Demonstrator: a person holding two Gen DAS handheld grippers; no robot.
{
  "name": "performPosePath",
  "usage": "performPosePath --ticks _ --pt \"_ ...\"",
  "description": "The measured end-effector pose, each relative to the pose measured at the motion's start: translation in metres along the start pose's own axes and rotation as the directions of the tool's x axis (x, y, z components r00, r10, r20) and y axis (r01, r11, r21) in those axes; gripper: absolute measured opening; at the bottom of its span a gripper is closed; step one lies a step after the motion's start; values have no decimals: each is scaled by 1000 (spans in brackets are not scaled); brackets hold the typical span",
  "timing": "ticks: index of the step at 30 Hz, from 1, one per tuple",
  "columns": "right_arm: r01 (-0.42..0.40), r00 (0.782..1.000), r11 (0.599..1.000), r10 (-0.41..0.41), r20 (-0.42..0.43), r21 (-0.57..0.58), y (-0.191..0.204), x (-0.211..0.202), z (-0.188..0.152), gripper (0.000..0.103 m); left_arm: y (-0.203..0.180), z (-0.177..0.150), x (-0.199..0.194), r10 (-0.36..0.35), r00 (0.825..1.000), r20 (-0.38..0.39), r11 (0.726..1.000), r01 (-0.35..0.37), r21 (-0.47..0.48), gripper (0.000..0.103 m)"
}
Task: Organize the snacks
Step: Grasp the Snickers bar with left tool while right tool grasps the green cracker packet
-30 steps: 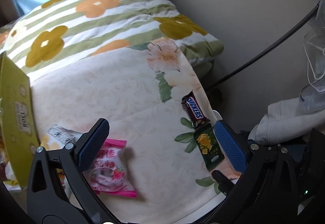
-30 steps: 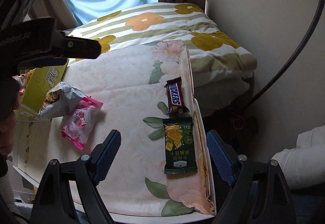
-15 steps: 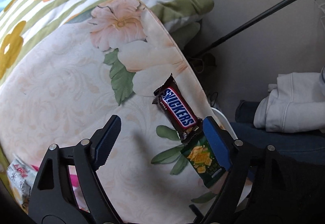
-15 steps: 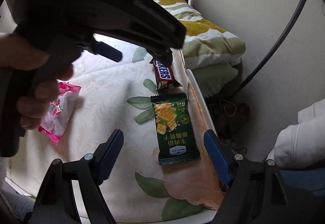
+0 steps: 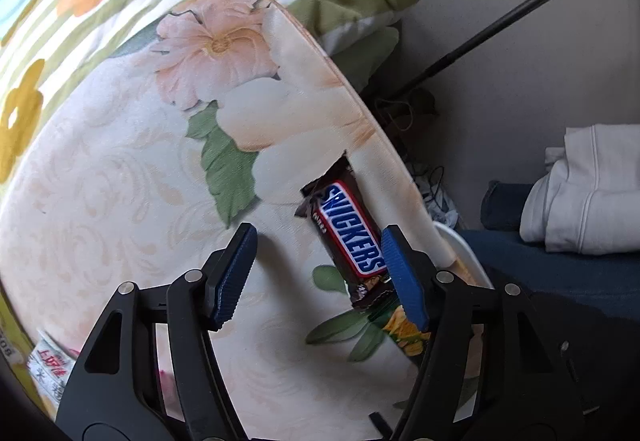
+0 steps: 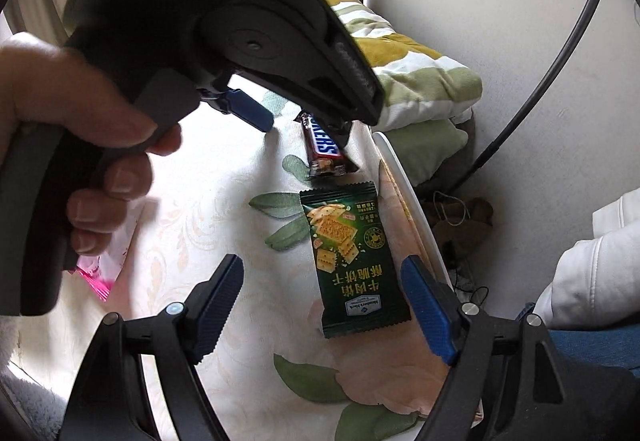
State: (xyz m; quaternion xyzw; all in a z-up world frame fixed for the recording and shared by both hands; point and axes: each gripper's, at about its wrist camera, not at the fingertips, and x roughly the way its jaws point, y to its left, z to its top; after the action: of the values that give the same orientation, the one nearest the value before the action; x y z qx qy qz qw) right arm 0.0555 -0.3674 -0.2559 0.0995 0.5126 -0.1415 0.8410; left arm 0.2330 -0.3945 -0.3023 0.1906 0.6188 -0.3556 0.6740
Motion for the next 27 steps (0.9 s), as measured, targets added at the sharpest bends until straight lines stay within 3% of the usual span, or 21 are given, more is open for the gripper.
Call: performPosePath --ticks 11,16,27 --pt "-9 1000 1000 9 7 17 -4 2 -1 78 -15 -1 -5 12 1000 -2 998 -12 57 51" --pt "-12 1000 1000 12 12 15 -6 -1 -4 78 -17 -2 3 43 999 -5 998 -43 42 32" --pt "-28 1000 1000 28 -9 10 -5 8 -4 76 -8 -6 -3 33 999 15 998 -33 54 30"
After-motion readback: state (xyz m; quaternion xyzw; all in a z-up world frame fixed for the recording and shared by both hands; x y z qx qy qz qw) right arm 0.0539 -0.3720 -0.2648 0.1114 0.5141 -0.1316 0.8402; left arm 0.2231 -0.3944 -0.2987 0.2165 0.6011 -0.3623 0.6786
